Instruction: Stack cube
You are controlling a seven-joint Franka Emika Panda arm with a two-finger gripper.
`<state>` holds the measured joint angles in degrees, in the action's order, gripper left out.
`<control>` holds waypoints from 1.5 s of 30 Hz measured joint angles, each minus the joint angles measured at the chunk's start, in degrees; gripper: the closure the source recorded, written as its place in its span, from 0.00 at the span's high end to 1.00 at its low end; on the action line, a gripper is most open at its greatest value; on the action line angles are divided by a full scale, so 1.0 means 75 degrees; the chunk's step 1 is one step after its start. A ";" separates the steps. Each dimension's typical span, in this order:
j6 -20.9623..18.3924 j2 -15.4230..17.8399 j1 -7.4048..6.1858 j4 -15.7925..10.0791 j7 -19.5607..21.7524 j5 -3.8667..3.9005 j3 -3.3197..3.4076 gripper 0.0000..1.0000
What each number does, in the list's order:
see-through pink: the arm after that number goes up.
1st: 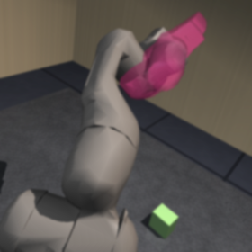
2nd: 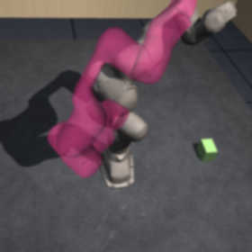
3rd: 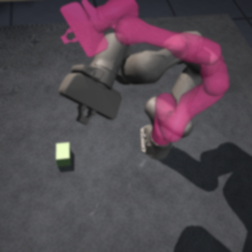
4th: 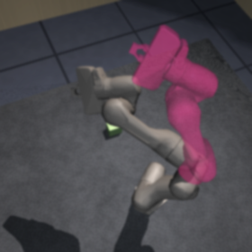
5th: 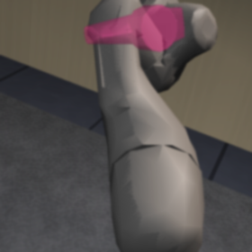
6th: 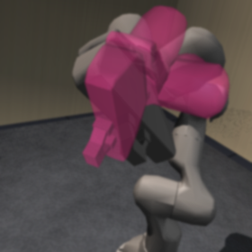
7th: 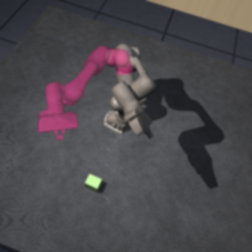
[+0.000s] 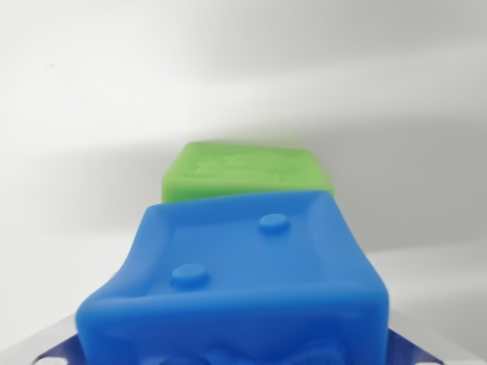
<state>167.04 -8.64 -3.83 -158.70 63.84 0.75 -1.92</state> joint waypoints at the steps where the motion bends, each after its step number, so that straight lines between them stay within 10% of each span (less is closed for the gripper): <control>1: 0.0006 -0.0006 0.0000 0.0001 0.0001 0.0001 0.0001 0.00; 2: 0.0009 -0.0010 0.0000 0.0001 0.0001 0.0002 0.0001 1.00; 45: -0.0156 0.0210 0.0000 -0.0021 -0.0005 -0.0006 0.0002 1.00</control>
<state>165.86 -7.06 -3.83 -158.86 63.81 0.71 -1.90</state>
